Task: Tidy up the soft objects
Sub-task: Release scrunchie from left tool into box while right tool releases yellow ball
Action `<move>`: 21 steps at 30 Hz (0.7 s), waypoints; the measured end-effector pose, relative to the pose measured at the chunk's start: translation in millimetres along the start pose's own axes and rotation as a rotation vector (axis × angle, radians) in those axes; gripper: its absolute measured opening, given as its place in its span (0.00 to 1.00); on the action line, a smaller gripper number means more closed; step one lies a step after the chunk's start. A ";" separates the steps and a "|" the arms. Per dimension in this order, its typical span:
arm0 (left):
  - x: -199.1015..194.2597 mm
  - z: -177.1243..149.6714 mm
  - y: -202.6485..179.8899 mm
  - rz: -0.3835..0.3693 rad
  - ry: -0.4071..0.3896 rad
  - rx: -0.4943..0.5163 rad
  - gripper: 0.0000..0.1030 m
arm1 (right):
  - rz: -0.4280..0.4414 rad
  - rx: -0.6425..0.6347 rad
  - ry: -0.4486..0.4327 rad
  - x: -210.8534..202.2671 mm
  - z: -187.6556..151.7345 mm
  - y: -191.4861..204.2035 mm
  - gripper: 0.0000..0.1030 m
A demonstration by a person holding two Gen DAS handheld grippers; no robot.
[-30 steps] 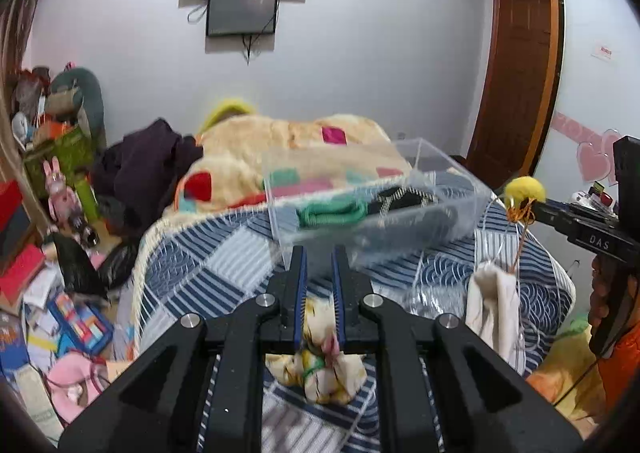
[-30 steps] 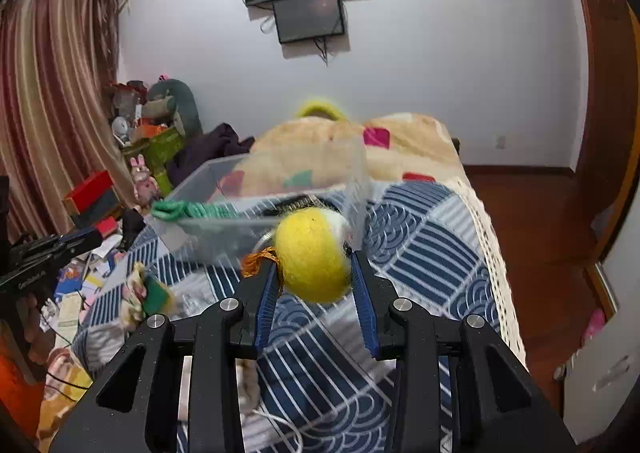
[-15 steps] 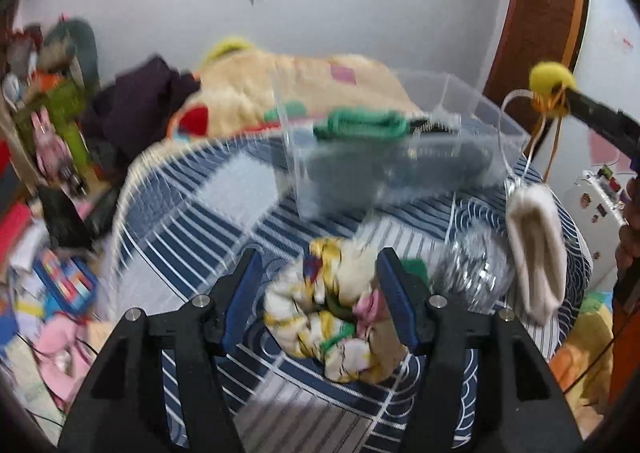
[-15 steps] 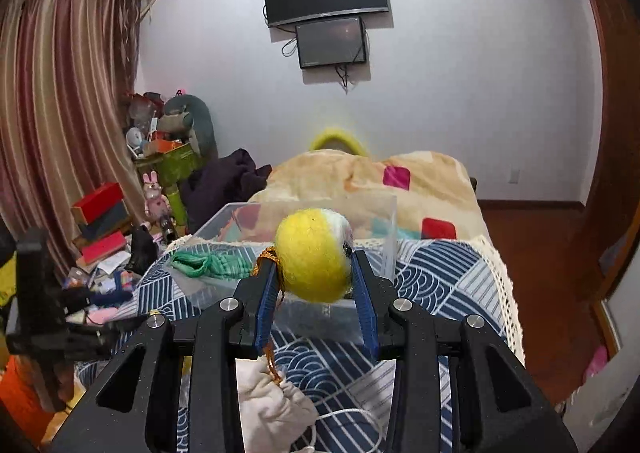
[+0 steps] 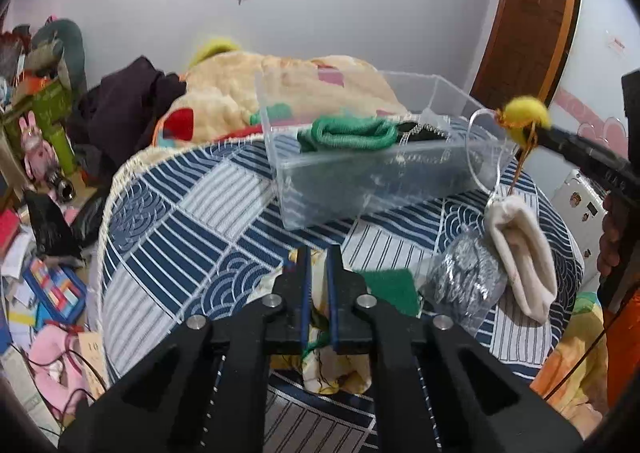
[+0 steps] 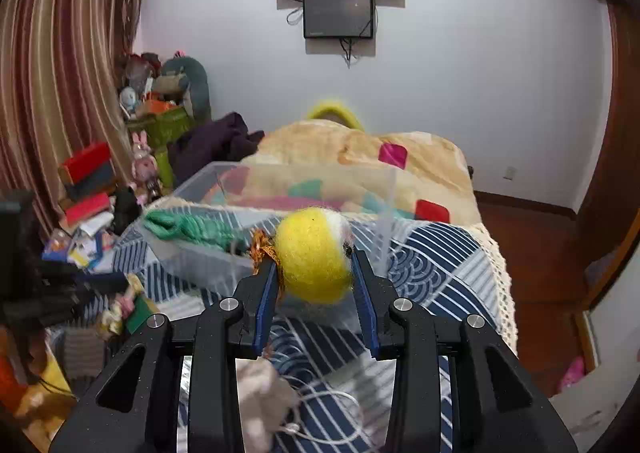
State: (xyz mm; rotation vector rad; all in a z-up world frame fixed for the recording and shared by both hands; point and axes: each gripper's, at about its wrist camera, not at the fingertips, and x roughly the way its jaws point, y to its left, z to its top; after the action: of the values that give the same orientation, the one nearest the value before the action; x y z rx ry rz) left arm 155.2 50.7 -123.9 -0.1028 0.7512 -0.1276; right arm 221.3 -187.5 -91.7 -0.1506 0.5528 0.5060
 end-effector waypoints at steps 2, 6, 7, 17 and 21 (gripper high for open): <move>-7.8 6.1 -0.4 0.001 -0.026 -0.002 0.06 | -0.021 -0.015 0.013 -2.1 -4.5 -3.5 0.32; -23.3 21.0 -2.2 -0.003 -0.082 -0.004 0.06 | -0.046 -0.029 0.030 -7.0 -10.0 -10.6 0.32; -27.0 24.8 -3.1 -0.001 -0.095 0.001 0.06 | -0.052 -0.031 0.034 -9.0 -11.2 -12.4 0.32; -15.0 20.2 5.3 0.008 -0.019 -0.003 0.48 | -0.061 0.010 -0.034 -19.4 0.8 -18.6 0.32; 7.9 5.0 13.3 -0.038 0.060 -0.039 0.67 | -0.042 0.004 -0.043 -12.6 7.9 -9.9 0.32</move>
State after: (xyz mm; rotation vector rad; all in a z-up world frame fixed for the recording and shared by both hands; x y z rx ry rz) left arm 165.5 62.8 -127.5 -0.1513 0.8123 -0.1530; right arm 220.7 -199.3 -78.3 -0.1468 0.5075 0.4660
